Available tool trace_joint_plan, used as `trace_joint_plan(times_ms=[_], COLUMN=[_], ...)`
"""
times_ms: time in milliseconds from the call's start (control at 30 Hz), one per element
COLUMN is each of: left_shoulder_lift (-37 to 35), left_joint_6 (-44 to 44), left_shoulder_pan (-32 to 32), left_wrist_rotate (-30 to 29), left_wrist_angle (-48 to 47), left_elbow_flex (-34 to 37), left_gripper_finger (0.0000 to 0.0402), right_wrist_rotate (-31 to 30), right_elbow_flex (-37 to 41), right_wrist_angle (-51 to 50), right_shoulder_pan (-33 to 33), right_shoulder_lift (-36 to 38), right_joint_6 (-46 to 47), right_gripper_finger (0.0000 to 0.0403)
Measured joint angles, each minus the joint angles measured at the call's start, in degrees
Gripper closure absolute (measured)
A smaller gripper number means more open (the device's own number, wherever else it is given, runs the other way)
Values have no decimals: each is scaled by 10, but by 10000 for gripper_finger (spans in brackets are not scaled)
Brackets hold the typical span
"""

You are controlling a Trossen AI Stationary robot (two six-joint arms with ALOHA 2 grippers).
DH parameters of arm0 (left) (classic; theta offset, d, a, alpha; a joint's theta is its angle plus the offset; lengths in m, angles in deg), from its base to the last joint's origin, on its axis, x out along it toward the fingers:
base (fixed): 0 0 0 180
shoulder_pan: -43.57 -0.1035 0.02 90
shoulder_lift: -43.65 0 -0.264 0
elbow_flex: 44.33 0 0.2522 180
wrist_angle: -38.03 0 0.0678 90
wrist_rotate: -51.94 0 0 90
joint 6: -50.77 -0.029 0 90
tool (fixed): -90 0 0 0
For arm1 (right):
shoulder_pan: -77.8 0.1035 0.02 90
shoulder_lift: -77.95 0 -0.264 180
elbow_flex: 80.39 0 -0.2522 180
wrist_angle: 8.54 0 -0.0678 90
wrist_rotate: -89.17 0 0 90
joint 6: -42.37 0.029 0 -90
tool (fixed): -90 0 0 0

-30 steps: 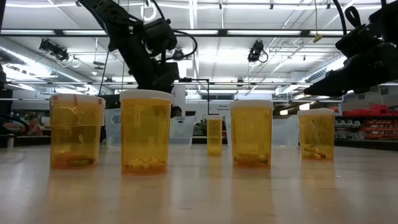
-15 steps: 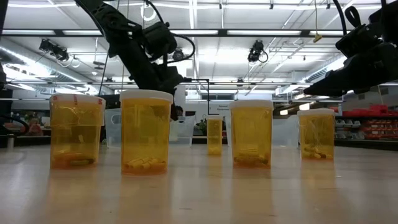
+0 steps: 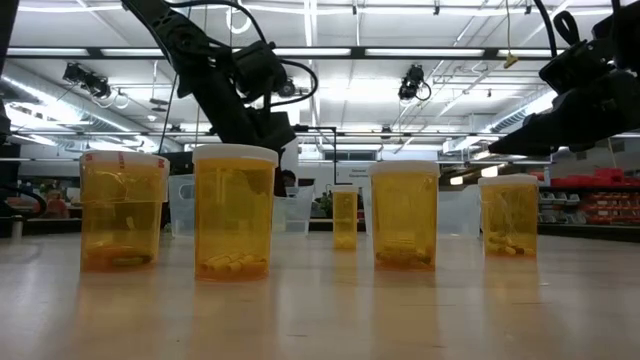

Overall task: Pick and place medicine bottles into bin by pill shape (circle, oval)
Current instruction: Put the small yellow pill bottle into the left transparent bin, then put the small orange pill bottle into the left transparent bin

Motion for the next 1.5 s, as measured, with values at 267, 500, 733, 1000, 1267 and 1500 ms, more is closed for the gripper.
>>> trace_joint_plan(times_ms=[267,500,733,1000,1267,1500], left_shoulder_lift=[0,0,0,0,0,9], left_joint_6=[-15,-18,-30,-65,-79,-24], left_shoulder_pan=[2,2,2,2,27,75], left_wrist_rotate=[6,6,6,3,14,30], left_wrist_angle=[0,0,0,0,3,6], left_elbow_flex=[0,0,-1,-36,-70,-73], left_gripper_finger=[255,222,205,195,187,198], right_wrist_rotate=[0,0,0,0,0,0], right_elbow_flex=[0,0,0,0,0,0], right_wrist_angle=[0,0,0,0,0,0], right_shoulder_pan=[0,0,0,0,0,0], right_shoulder_lift=[0,0,0,0,0,0], right_joint_6=[0,0,0,0,0,0], right_gripper_finger=[146,146,146,146,146,146])
